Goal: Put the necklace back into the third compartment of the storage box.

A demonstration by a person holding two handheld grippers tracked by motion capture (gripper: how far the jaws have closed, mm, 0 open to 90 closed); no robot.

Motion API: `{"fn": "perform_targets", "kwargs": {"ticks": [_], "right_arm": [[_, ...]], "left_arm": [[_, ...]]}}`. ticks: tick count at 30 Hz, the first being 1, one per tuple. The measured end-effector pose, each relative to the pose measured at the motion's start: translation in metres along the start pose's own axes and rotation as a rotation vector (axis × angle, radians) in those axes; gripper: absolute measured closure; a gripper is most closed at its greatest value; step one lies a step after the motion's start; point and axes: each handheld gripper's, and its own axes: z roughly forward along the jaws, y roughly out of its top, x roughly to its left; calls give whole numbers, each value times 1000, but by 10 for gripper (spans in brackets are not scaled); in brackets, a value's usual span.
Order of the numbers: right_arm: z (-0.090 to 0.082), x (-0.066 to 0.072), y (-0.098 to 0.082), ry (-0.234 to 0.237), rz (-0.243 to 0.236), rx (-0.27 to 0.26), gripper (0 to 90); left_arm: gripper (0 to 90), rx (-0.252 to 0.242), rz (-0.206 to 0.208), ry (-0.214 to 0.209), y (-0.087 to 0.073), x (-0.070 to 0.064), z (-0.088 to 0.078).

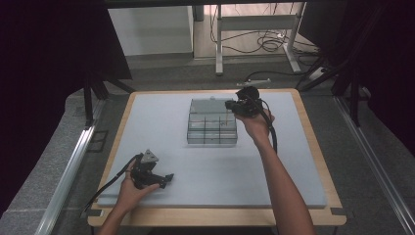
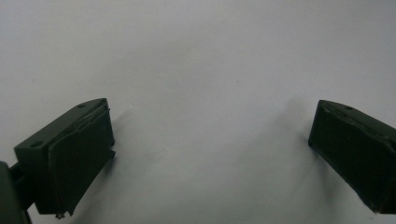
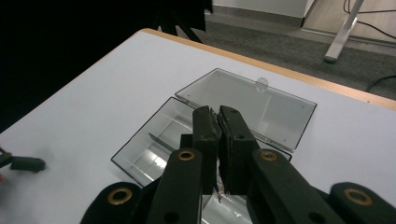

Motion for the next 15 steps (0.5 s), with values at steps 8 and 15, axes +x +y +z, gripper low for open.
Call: {"fn": "perform_targets", "kwargs": {"ticks": [8, 15], "right_arm": [[16, -12, -2, -16, 26, 2, 843], [29, -22, -7, -29, 34, -8, 842]], "left_arm": [[0, 2, -2, -2, 0, 0, 0], [0, 2, -1, -2, 0, 0, 0]]}}
